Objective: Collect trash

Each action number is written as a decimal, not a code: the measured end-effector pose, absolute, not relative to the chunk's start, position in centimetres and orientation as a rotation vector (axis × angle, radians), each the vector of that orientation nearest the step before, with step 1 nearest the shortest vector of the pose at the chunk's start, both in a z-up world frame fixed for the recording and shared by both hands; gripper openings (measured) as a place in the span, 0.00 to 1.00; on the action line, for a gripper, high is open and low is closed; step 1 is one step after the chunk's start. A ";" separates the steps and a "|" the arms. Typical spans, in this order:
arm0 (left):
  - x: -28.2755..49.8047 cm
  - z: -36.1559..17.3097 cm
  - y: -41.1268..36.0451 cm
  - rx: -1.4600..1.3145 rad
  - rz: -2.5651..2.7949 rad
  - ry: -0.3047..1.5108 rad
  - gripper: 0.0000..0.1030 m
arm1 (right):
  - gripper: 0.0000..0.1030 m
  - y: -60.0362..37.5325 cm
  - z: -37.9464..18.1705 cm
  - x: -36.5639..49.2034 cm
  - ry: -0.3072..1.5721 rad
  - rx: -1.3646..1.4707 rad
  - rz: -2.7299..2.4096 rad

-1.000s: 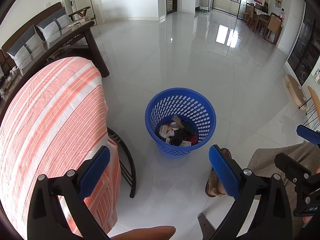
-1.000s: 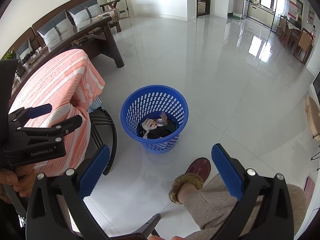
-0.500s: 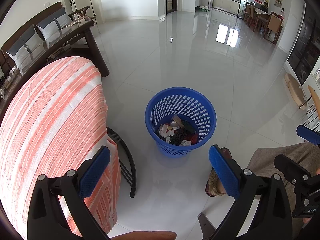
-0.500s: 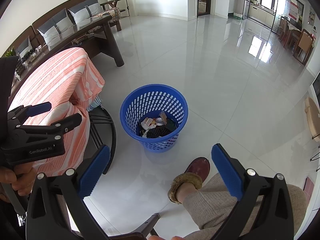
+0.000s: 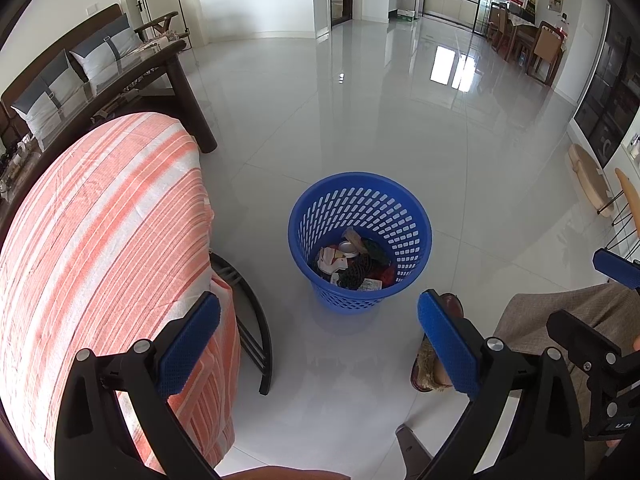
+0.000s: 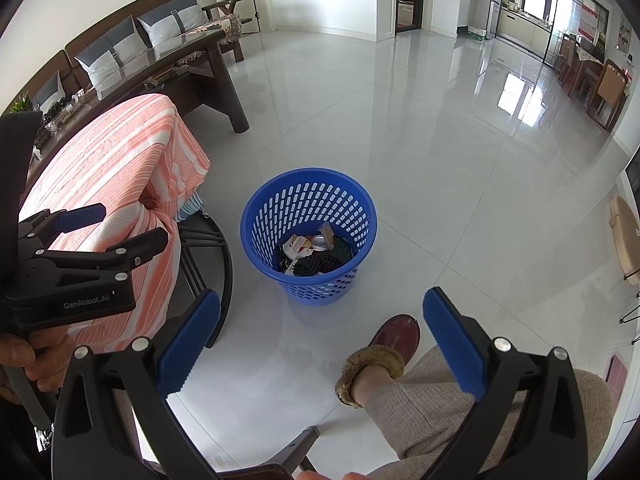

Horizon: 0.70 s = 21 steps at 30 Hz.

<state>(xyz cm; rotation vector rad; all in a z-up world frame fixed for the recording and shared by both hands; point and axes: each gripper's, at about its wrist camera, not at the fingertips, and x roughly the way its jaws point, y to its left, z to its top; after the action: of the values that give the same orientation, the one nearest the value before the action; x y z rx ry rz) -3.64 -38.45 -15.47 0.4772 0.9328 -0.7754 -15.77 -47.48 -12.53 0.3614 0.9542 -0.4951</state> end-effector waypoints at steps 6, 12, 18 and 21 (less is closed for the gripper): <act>-3.6 -15.5 -38.5 0.482 -0.776 0.937 0.95 | 0.95 -47.6 -12.7 -15.7 0.958 0.359 -0.492; -3.8 -15.7 -38.6 0.482 -0.791 0.951 0.95 | 0.95 -47.7 -12.7 -15.7 0.960 0.360 -0.493; -3.8 -15.7 -38.6 0.489 -0.786 0.950 0.95 | 0.95 -47.8 -12.9 -15.7 0.960 0.363 -0.495; -3.9 -15.6 -38.5 0.486 -0.784 0.936 0.95 | 0.95 -48.0 -12.9 -15.8 0.961 0.366 -0.498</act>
<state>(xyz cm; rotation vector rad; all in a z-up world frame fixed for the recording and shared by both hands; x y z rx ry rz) -3.94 -38.48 -15.56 0.4864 0.9358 -0.7838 -15.79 -47.98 -12.93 0.3658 0.9607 -0.4978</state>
